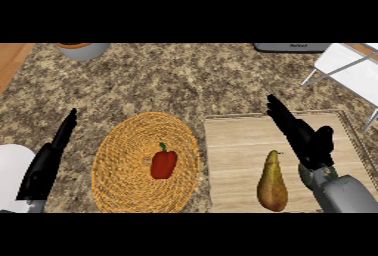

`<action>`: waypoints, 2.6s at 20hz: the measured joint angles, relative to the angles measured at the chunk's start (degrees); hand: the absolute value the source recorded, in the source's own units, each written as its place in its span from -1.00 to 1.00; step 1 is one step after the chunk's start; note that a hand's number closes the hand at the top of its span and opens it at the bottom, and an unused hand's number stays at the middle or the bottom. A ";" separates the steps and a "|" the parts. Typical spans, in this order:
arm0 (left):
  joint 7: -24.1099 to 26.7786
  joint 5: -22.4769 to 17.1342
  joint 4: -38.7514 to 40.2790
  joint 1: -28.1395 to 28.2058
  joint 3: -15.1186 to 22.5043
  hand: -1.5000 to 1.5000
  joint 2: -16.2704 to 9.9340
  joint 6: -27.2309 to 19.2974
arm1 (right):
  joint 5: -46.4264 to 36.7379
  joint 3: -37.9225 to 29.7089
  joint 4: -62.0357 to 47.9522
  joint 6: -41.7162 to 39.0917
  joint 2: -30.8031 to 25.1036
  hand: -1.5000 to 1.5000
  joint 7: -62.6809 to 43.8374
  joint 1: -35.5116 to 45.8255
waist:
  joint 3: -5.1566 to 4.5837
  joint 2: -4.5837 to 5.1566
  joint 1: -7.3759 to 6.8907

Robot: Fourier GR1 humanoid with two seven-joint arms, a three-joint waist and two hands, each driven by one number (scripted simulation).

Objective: Pick the squash from the tray and place it in the tiered shelf

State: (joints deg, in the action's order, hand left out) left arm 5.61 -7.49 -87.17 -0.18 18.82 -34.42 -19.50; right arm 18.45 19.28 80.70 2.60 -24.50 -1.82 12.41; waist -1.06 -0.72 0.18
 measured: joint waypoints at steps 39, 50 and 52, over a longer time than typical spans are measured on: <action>-6.30 -15.16 6.09 2.67 -10.82 0.00 1.64 8.70 | -57.68 9.63 18.59 -0.10 -10.42 -1.00 -67.37 -1.94 | 0.42 0.20 0.19; -6.81 -14.73 6.49 1.92 -11.24 0.00 1.99 9.18 | -52.49 5.81 21.98 -12.42 -12.39 -1.00 -69.34 -0.60 | 0.72 0.40 0.21; -6.47 -14.44 6.31 2.24 -11.10 0.00 2.46 9.02 | -52.34 5.28 21.88 -13.69 -12.50 -1.00 -69.26 -1.38 | 0.76 0.41 0.18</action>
State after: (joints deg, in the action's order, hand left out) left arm -0.86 -21.94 -80.86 2.05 7.73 -31.96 -10.48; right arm -33.88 24.56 102.58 -11.09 -36.99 -71.08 11.04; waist -0.30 -0.31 0.36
